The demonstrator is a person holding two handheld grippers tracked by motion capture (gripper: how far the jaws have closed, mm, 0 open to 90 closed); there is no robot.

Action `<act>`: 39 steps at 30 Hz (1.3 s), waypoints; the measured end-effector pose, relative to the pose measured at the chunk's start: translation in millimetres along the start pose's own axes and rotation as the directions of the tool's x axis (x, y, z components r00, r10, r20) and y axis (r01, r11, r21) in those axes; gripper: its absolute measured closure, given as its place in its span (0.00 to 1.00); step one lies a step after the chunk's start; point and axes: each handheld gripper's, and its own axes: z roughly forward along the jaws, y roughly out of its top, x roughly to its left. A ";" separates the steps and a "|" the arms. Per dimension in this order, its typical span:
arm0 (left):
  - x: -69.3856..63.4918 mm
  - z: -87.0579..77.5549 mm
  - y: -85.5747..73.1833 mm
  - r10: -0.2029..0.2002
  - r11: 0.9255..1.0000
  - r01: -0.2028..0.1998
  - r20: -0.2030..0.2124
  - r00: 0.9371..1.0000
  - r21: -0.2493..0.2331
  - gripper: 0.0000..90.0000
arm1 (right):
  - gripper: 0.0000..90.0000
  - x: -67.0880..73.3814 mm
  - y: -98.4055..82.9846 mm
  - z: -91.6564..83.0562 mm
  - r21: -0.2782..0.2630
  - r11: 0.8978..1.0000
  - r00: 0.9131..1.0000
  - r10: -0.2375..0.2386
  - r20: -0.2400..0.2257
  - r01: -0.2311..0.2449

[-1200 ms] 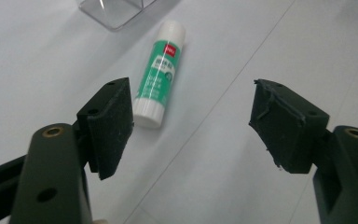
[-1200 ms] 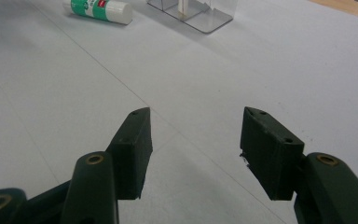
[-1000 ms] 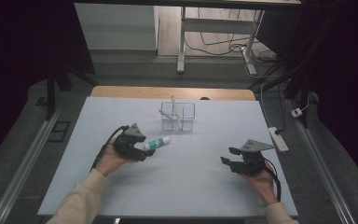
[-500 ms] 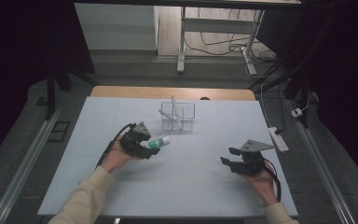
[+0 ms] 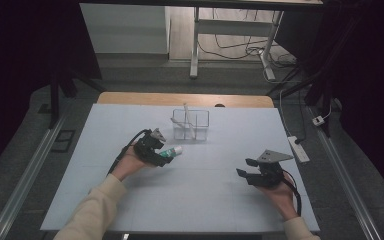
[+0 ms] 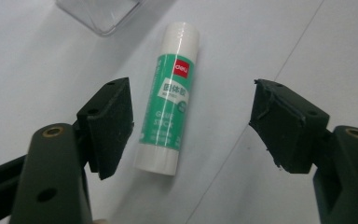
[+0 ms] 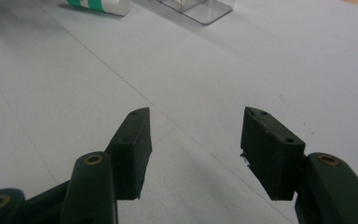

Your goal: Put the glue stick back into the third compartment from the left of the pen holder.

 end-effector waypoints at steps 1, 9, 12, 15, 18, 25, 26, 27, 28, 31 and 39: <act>0.4 1.3 0.5 -0.002 1.000 0.002 0.000 1.000 0.002 0.34 | 0.47 0.1 0.1 -0.1 0.005 1.000 1.000 -0.003 0.001 0.003; 3.0 9.6 9.3 0.010 1.000 -0.010 0.006 1.000 0.022 0.34 | 0.47 -0.1 -0.8 1.6 0.014 1.000 1.000 -0.006 0.003 0.006; 2.6 13.9 15.1 0.016 1.000 -0.016 0.004 1.000 0.023 0.35 | 0.47 0.0 -0.7 1.8 0.015 1.000 1.000 -0.007 0.005 0.007; 3.0 19.2 19.9 0.022 0.999 -0.022 0.001 1.000 0.031 0.37 | 0.47 -0.2 -1.0 2.1 0.016 1.000 1.000 -0.004 0.004 0.004; 2.7 24.8 23.9 0.027 0.999 -0.027 -0.001 1.000 0.037 0.38 | 0.47 -0.4 -1.4 2.4 0.017 1.000 1.000 -0.001 0.004 0.001; 6.6 34.4 28.1 0.024 0.999 -0.024 -0.009 1.000 0.041 0.43 | 0.47 -0.5 -1.7 2.7 0.022 1.000 1.000 0.000 0.004 0.000; 7.6 35.2 28.2 0.023 0.999 -0.023 -0.009 1.000 0.039 0.44 | 0.47 -0.6 -1.7 2.8 0.022 1.000 1.000 0.000 0.004 0.000; 8.4 36.1 28.3 0.019 0.999 -0.019 -0.008 1.000 0.039 0.44 | 0.47 -0.7 -1.8 2.8 0.023 1.000 1.000 0.000 0.005 0.000; 9.2 37.0 28.4 0.018 0.999 -0.018 -0.007 1.000 0.039 0.45 | 0.47 -0.8 -1.9 2.9 0.023 1.000 1.000 0.000 0.005 0.000; 11.0 40.8 28.4 0.017 0.999 -0.016 -0.003 1.000 0.047 0.46 | 0.47 -0.9 -2.2 3.3 0.023 1.000 1.000 0.002 0.004 -0.002; 13.7 46.3 28.3 0.022 0.998 -0.023 0.005 1.000 0.052 0.55 | 0.47 -1.0 -2.1 3.4 0.028 1.000 1.000 0.000 0.007 0.000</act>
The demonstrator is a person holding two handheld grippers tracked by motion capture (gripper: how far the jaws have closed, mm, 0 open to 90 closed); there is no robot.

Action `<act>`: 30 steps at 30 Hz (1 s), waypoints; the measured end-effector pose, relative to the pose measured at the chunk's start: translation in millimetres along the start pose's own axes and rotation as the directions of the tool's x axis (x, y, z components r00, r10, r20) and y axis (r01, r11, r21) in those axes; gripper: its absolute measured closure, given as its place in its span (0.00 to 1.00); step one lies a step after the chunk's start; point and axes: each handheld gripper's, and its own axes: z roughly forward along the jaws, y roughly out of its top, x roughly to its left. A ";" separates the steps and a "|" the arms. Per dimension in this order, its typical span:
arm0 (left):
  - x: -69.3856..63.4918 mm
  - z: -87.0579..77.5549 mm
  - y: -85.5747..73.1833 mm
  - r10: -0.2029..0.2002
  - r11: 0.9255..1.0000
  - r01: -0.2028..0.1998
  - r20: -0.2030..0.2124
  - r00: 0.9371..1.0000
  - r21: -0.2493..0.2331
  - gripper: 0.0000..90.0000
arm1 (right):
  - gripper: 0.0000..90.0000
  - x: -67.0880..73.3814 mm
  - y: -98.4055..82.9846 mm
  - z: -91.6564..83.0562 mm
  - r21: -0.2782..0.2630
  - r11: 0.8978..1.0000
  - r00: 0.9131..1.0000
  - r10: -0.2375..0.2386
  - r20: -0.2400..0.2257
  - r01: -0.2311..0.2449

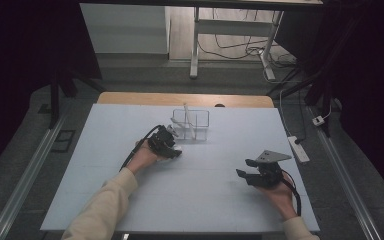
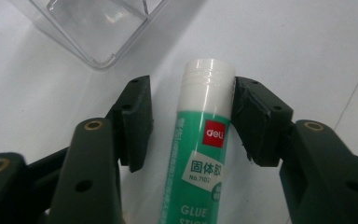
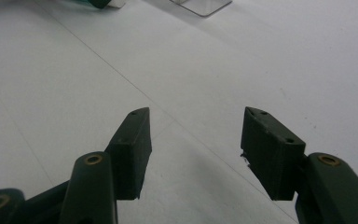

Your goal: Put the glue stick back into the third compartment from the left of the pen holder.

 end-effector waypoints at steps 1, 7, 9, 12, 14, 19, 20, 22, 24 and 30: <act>-0.3 0.5 0.1 0.000 1.000 0.000 0.001 1.000 0.001 0.57 | 0.47 -0.1 -0.1 0.3 0.000 1.000 1.000 -0.001 -0.002 0.001; -2.2 2.3 1.2 0.018 1.000 -0.018 0.017 1.000 -0.003 0.67 | 0.47 -0.3 -0.1 0.1 0.001 1.000 1.000 -0.001 0.001 0.001; -2.6 2.0 1.2 0.028 1.000 -0.028 0.017 0.999 -0.005 0.69 | 0.46 -0.4 -0.2 0.3 0.001 1.000 1.000 -0.001 -0.001 0.001; -3.2 1.7 1.0 0.041 0.999 -0.041 0.015 0.999 -0.007 0.72 | 0.46 -0.3 -0.3 0.4 0.002 1.000 1.000 -0.002 -0.001 0.002; -3.9 1.2 1.0 0.045 0.999 -0.045 0.013 0.999 -0.004 0.72 | 0.46 -0.3 -0.2 0.2 0.001 1.000 1.000 -0.001 -0.001 0.001; -4.2 -6.2 0.5 0.053 0.998 -0.052 0.010 0.999 -0.024 0.72 | 0.46 -1.1 -0.2 -0.9 -0.008 1.000 1.000 0.000 0.001 0.000; -3.6 -8.7 0.4 0.050 0.998 -0.049 0.012 0.999 -0.034 0.72 | 0.46 -1.3 -0.2 -1.1 -0.009 1.000 1.000 0.001 0.002 -0.001; -2.5 -14.4 -0.2 0.040 0.997 -0.038 0.018 0.999 -0.061 0.72 | 0.46 -1.5 -0.3 -1.6 -0.009 1.000 1.000 0.005 0.005 -0.005; -2.2 -20.8 -0.7 0.033 0.996 -0.031 0.021 0.999 -0.085 0.72 | 0.46 -2.0 -0.2 -2.6 -0.007 1.000 1.000 0.005 0.007 -0.005; -4.2 -41.1 -1.1 0.008 0.983 -0.003 0.025 1.000 -0.186 0.72 | 0.46 -2.9 -0.2 -4.2 -0.020 1.000 1.000 0.010 0.008 -0.010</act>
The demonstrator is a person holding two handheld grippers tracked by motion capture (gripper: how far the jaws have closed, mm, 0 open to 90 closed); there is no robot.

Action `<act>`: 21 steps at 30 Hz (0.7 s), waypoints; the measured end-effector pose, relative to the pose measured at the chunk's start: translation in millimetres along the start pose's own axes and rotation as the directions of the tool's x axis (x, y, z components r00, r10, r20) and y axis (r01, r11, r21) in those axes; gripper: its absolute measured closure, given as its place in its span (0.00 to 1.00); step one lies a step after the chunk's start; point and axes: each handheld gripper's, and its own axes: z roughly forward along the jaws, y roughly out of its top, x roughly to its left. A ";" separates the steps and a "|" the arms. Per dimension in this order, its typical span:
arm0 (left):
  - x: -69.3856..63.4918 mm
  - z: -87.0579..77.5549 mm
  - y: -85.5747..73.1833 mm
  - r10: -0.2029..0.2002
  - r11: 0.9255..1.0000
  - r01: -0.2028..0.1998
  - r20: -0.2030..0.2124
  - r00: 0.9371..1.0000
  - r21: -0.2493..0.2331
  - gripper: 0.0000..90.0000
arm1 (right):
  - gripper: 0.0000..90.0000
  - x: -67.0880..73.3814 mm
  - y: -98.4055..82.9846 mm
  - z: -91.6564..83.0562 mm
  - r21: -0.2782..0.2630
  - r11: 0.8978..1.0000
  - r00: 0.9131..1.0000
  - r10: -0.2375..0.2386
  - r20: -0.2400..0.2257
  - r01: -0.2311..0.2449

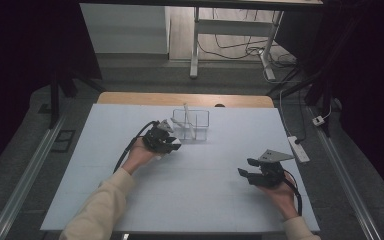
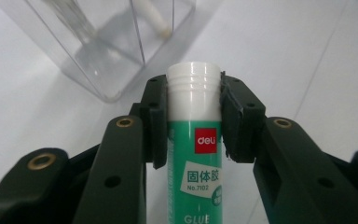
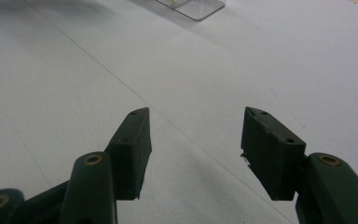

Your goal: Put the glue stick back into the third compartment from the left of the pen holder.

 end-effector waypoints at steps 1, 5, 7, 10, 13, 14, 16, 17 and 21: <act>-0.9 -3.2 1.0 0.000 1.000 0.000 0.000 1.000 -0.017 0.72 | 0.46 0.0 0.0 -0.1 -0.002 1.000 1.000 0.002 0.001 -0.002; -5.7 -14.5 6.2 -0.006 0.997 0.005 -0.004 1.000 -0.082 0.72 | 0.46 -0.4 0.2 -0.5 -0.004 1.000 1.000 0.003 0.000 -0.003; -7.2 -19.1 9.8 -0.009 0.994 0.009 0.002 1.000 -0.113 0.72 | 0.46 -0.6 0.1 -0.5 -0.006 1.000 1.000 0.006 -0.003 -0.006; -8.9 -24.4 17.9 -0.003 0.990 0.003 0.000 1.000 -0.140 0.72 | 0.46 -1.3 0.6 -0.3 0.000 1.000 1.000 0.001 0.001 -0.001; -9.7 -28.8 27.6 -0.005 0.986 0.005 -0.001 1.000 -0.168 0.72 | 0.46 -2.5 0.9 -0.1 -0.005 1.000 1.000 0.003 0.000 -0.003; -9.4 -29.8 30.8 -0.006 0.984 0.007 0.002 1.000 -0.178 0.72 | 0.46 -3.0 0.8 -0.2 -0.006 1.000 1.000 0.006 0.000 -0.006; -8.6 -31.4 37.5 -0.010 0.981 0.011 0.009 1.000 -0.194 0.72 | 0.46 -3.9 0.6 -0.5 -0.007 1.000 1.000 0.010 0.001 -0.010; -8.3 -31.9 41.0 -0.009 0.980 0.011 0.007 1.000 -0.198 0.72 | 0.46 -4.2 0.5 -0.7 -0.007 1.000 1.000 0.011 0.002 -0.011; -7.0 -32.1 54.7 -0.008 0.977 0.008 0.002 1.000 -0.213 0.72 | 0.46 -5.0 0.2 -0.5 -0.010 1.000 1.000 0.012 0.003 -0.012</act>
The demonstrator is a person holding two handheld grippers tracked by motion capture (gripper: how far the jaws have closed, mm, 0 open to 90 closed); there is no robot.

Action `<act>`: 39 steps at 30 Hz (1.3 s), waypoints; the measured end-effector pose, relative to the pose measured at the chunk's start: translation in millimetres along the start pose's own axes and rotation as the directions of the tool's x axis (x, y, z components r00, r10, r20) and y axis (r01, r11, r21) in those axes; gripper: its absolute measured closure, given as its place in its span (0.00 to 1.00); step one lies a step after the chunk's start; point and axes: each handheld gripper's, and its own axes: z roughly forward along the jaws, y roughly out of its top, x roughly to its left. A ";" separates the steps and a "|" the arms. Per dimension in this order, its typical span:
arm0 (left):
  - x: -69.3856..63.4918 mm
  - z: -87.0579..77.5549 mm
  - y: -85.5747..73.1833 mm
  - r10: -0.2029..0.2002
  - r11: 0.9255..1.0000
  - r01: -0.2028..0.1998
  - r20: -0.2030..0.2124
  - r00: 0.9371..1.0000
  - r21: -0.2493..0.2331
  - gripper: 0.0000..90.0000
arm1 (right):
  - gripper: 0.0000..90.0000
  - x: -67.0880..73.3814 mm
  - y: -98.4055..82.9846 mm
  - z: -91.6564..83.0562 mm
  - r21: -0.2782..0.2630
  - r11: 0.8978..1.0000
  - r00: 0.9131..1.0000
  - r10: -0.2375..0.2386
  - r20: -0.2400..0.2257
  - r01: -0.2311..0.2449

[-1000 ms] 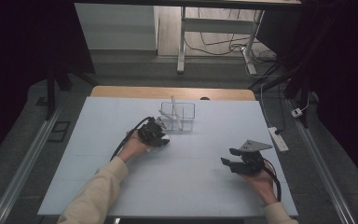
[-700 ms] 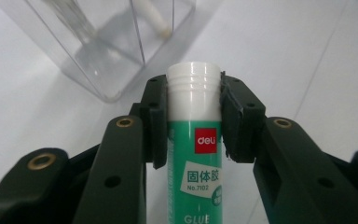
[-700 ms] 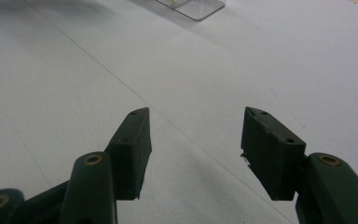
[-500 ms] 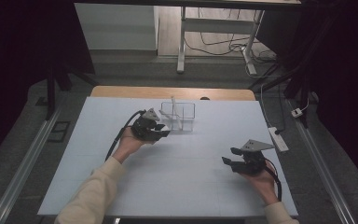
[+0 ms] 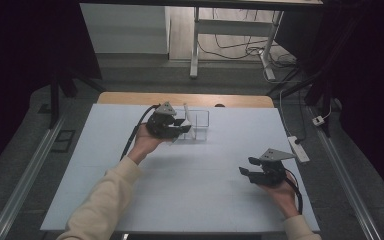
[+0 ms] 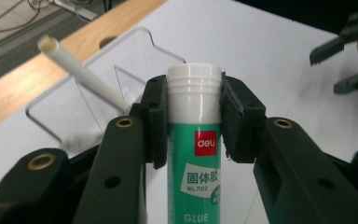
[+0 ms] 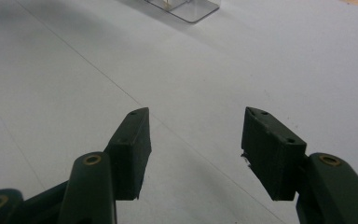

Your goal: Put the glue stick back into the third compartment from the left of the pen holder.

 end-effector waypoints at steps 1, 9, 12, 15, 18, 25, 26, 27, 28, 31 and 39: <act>1.0 1.0 2.9 -0.002 1.000 0.002 -0.001 1.000 -0.004 0.72 | 0.46 -0.1 -0.1 0.2 0.002 1.000 1.000 -0.001 0.000 0.001; 3.8 11.4 24.7 -0.004 0.999 0.004 -0.002 1.000 -0.038 0.72 | 0.46 -0.5 -0.7 -0.1 0.010 1.000 1.000 0.000 0.006 0.000; 3.7 17.7 32.8 -0.003 0.999 0.003 -0.006 1.000 -0.042 0.72 | 0.46 -0.9 -1.0 -0.8 0.016 1.000 1.000 -0.001 0.006 0.001; 4.4 24.2 39.5 -0.003 0.999 0.003 -0.005 1.000 -0.044 0.72 | 0.46 -0.7 -1.1 -1.6 0.014 1.000 1.000 0.000 0.006 0.000; 5.2 29.7 44.4 -0.003 0.999 0.003 -0.008 1.000 -0.046 0.72 | 0.46 -0.6 -1.6 -2.8 0.007 1.000 1.000 0.005 0.007 -0.005; 8.5 41.3 52.2 -0.009 0.999 0.008 -0.015 1.000 -0.046 0.72 | 0.46 -2.4 -3.6 -5.3 0.001 1.000 1.000 0.016 0.013 -0.016; 9.2 42.9 53.1 -0.010 0.999 0.009 -0.016 1.000 -0.049 0.72 | 0.46 -2.5 -3.6 -5.8 0.006 1.000 1.000 0.013 0.016 -0.013; 10.1 44.3 53.9 -0.010 0.999 0.009 -0.016 1.000 -0.049 0.72 | 0.46 -2.4 -3.9 -5.7 0.004 1.000 1.000 0.014 0.013 -0.014; 11.2 45.8 54.6 -0.010 0.999 0.009 -0.020 1.000 -0.048 0.72 | 0.46 -2.3 -4.1 -5.7 0.004 1.000 1.000 0.014 0.013 -0.014; 15.2 50.4 56.4 -0.023 0.999 0.022 -0.027 0.999 -0.046 0.72 | 0.46 -2.4 -5.3 -5.6 0.005 1.000 1.000 0.019 0.009 -0.019; 20.2 60.8 61.1 -0.037 0.998 0.035 -0.035 0.999 -0.043 0.72 | 0.46 -3.6 -8.5 -7.8 0.008 1.000 1.000 0.026 0.013 -0.026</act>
